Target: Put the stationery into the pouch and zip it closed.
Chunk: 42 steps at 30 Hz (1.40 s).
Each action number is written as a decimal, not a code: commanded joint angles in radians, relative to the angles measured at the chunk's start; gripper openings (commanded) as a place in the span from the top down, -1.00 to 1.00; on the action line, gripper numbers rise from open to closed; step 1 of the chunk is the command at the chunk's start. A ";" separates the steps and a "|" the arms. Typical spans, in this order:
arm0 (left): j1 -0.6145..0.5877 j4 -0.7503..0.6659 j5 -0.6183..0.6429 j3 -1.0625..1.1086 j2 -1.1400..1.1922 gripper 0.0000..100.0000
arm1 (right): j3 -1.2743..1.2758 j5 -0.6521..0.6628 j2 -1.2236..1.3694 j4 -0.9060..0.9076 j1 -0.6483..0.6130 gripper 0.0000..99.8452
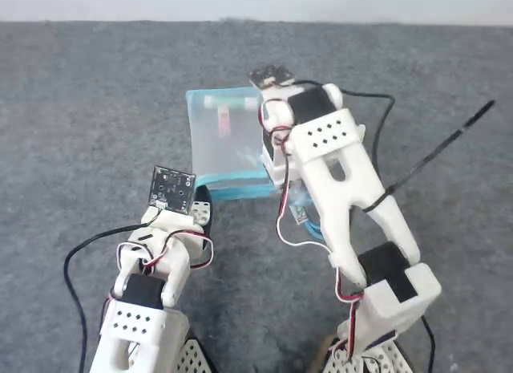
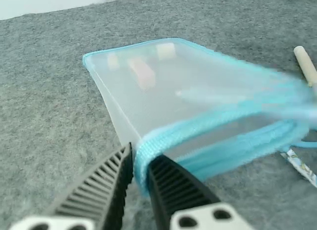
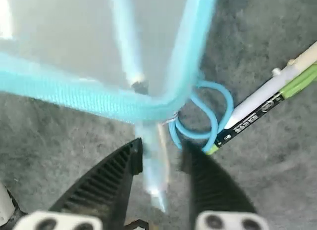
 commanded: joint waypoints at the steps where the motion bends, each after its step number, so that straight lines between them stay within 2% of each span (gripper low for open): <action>1: 0.000 -0.035 -0.002 -0.008 -0.015 0.98 | -0.064 -0.012 -0.044 0.036 0.002 0.63; 8: -0.005 -0.035 -0.002 -0.008 -0.015 0.98 | -0.061 0.023 -0.117 0.042 -0.035 0.62; 13: -0.008 -0.034 -0.002 -0.007 -0.015 0.98 | 0.032 0.083 -0.125 0.031 0.091 0.63; 18: -0.002 -0.034 -0.002 -0.007 -0.015 0.98 | 0.149 0.210 -0.131 0.007 0.174 0.96; 24: -0.006 -0.035 -0.002 -0.007 -0.015 0.98 | 0.313 0.258 -0.148 -0.071 0.136 0.99; 28: 0.000 -0.035 -0.002 -0.007 -0.015 0.98 | 0.376 0.245 -0.219 -0.122 0.042 0.99; 35: 0.000 -0.035 -0.002 -0.010 -0.015 0.98 | 0.244 0.167 -0.163 -0.143 -0.096 0.99; 38: 0.000 -0.035 -0.002 -0.008 -0.015 0.98 | 0.106 0.130 -0.047 -0.137 -0.091 0.99; 42: -0.006 -0.035 -0.002 -0.007 -0.015 0.98 | -0.078 0.126 0.047 -0.038 -0.082 0.99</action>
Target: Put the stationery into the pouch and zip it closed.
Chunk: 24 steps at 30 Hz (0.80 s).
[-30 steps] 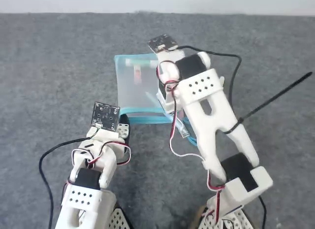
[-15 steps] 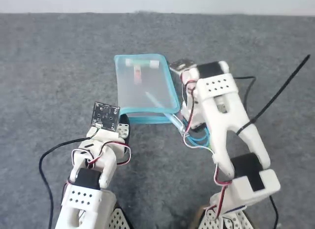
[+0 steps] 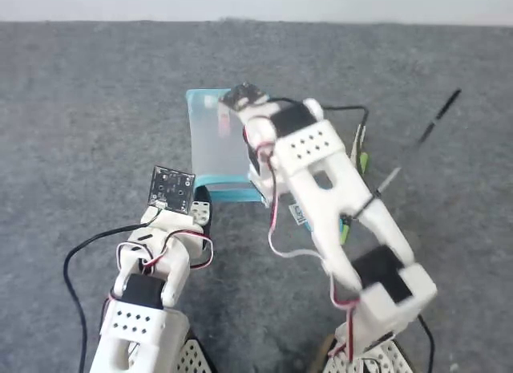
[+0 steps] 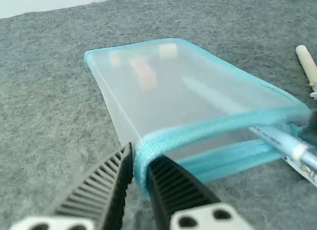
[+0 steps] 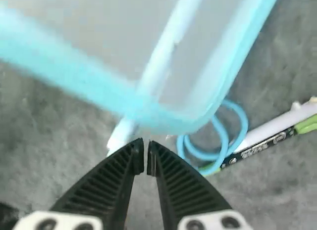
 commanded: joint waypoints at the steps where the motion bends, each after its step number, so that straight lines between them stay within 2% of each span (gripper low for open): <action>1: -0.005 -0.035 -0.002 -0.007 -0.015 0.98 | -0.181 -0.014 0.012 0.105 -0.001 0.99; 4: -0.005 -0.035 -0.002 -0.007 -0.015 0.98 | -0.190 0.012 -0.035 0.156 0.005 0.99; 8: -0.003 -0.035 -0.002 -0.007 -0.015 0.98 | -0.034 0.068 -0.189 0.142 -0.012 0.99; 15: 0.002 -0.035 -0.002 -0.007 -0.015 0.98 | 0.413 0.083 -0.467 -0.061 -0.113 0.99; 18: 0.002 -0.035 -0.002 -0.007 -0.015 0.98 | 0.491 0.063 -0.475 -0.154 -0.111 0.99; 24: -0.002 -0.034 -0.002 -0.007 -0.015 0.98 | 0.445 0.018 -0.386 -0.292 -0.074 0.99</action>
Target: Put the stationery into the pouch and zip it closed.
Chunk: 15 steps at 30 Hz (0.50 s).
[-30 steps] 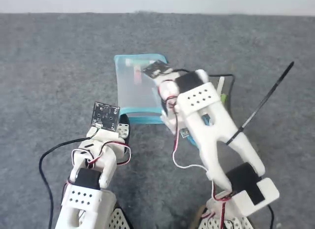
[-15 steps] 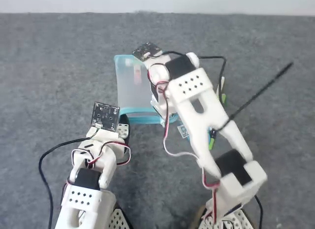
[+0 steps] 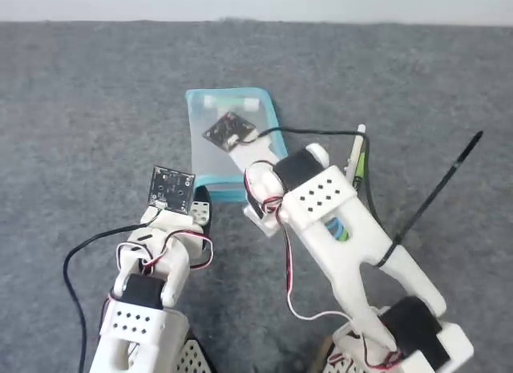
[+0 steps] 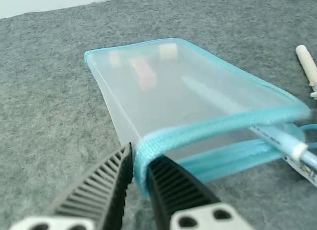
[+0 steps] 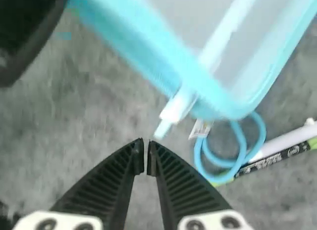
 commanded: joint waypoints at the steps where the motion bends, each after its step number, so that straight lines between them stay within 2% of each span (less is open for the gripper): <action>1: -0.002 -0.034 -0.002 -0.007 -0.015 0.98 | -0.072 -0.028 0.047 -0.090 0.047 0.99; 9: -0.003 -0.034 -0.002 -0.007 -0.015 0.98 | -0.299 -0.061 0.254 -0.062 0.101 0.99; 15: -0.005 -0.032 -0.002 -0.007 -0.015 0.98 | -0.293 -0.075 0.070 0.027 0.064 0.99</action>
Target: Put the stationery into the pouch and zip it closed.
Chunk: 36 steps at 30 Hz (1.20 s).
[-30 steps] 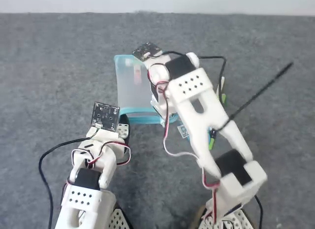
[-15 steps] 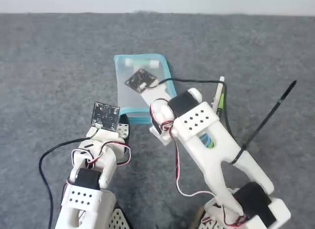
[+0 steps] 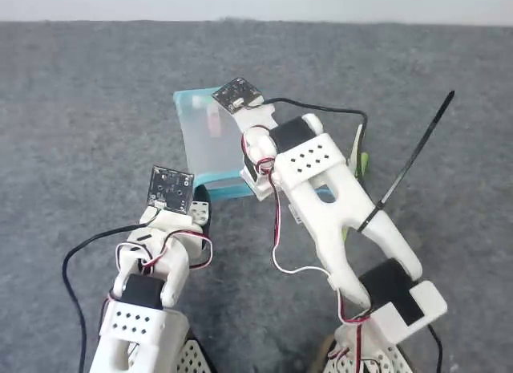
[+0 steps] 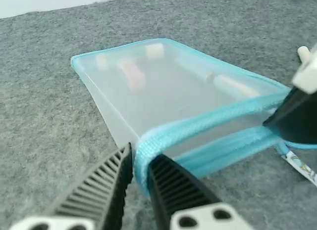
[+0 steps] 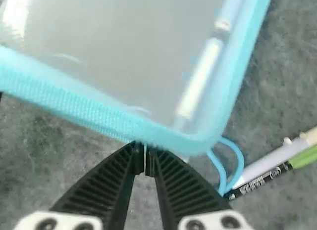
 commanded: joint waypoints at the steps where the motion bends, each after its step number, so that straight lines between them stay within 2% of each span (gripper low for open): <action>1: -0.002 -0.032 -0.002 -0.007 -0.015 0.98 | -0.038 -0.006 -0.219 0.077 -0.021 0.98; 4: -0.002 -0.032 -0.002 -0.007 -0.015 0.98 | 0.009 0.021 -0.383 0.150 0.005 0.98; 8: -0.003 -0.031 -0.002 -0.007 -0.015 0.98 | 0.141 0.040 -0.463 0.196 0.180 0.98; 12: -0.003 -0.031 -0.002 -0.007 -0.015 0.98 | 0.316 0.014 -0.386 0.114 0.387 0.96; 16: -0.003 -0.031 -0.002 -0.007 -0.015 0.98 | 0.451 0.005 -0.282 -0.018 0.501 0.78; 18: -0.003 -0.029 -0.002 -0.005 -0.015 0.98 | 0.493 0.005 -0.239 -0.087 0.522 0.73; 24: -0.003 -0.031 -0.003 0.002 -0.015 0.98 | 0.525 -0.034 -0.111 -0.229 0.529 0.73; 36: -0.003 -0.034 -0.003 0.002 -0.015 0.98 | 0.523 -0.037 0.033 -0.311 0.526 0.73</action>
